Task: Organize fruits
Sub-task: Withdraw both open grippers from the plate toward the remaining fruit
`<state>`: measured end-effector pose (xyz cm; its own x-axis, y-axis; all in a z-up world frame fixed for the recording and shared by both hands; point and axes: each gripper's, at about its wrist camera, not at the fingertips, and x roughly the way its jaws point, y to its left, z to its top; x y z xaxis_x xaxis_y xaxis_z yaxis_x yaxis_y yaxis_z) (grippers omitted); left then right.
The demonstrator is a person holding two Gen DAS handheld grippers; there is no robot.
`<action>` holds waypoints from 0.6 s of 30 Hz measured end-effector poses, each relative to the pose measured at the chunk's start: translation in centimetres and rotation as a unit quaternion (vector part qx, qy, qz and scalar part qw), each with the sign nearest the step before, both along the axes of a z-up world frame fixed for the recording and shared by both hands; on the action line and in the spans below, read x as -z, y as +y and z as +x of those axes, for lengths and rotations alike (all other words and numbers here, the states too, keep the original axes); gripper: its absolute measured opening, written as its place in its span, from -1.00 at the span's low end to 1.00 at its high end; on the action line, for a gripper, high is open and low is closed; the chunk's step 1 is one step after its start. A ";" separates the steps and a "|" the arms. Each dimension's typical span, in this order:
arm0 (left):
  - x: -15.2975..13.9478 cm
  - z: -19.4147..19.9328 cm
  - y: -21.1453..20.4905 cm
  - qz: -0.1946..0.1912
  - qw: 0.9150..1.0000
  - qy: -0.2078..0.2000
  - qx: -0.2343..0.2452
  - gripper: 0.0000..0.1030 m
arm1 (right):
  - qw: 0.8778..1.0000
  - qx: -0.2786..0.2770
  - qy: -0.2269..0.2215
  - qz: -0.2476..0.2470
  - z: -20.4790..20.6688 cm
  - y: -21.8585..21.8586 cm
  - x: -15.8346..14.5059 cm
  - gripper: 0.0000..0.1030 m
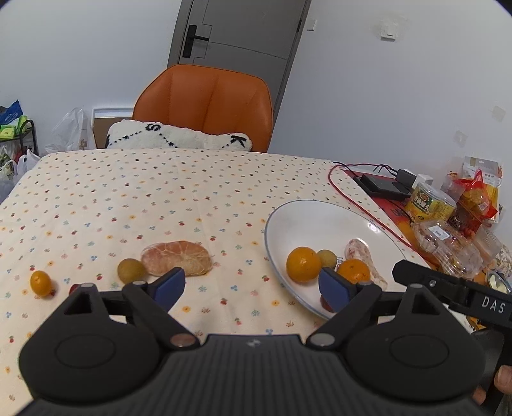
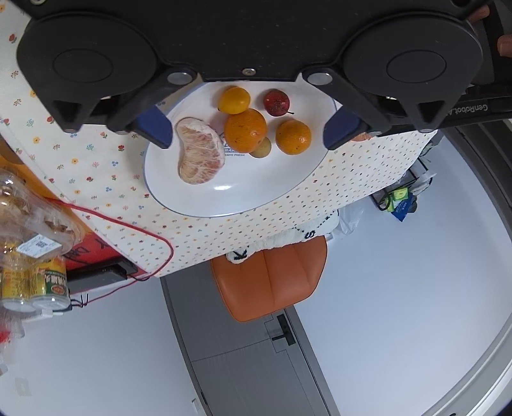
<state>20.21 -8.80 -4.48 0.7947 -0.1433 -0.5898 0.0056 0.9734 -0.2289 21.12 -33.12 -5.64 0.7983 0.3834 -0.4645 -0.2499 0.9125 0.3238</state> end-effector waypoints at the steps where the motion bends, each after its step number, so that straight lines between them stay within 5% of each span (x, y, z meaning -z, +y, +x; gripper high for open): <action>1: -0.1 -0.3 0.3 0.000 1.000 -0.001 -0.001 0.74 | 1.000 0.003 -0.002 -0.002 -0.2 0.1 -0.1 1.00; 18: -0.6 -4.9 7.6 -0.014 0.999 -0.009 -0.045 0.78 | 1.000 -0.024 -0.003 -0.011 -2.1 6.2 -0.6 1.00</action>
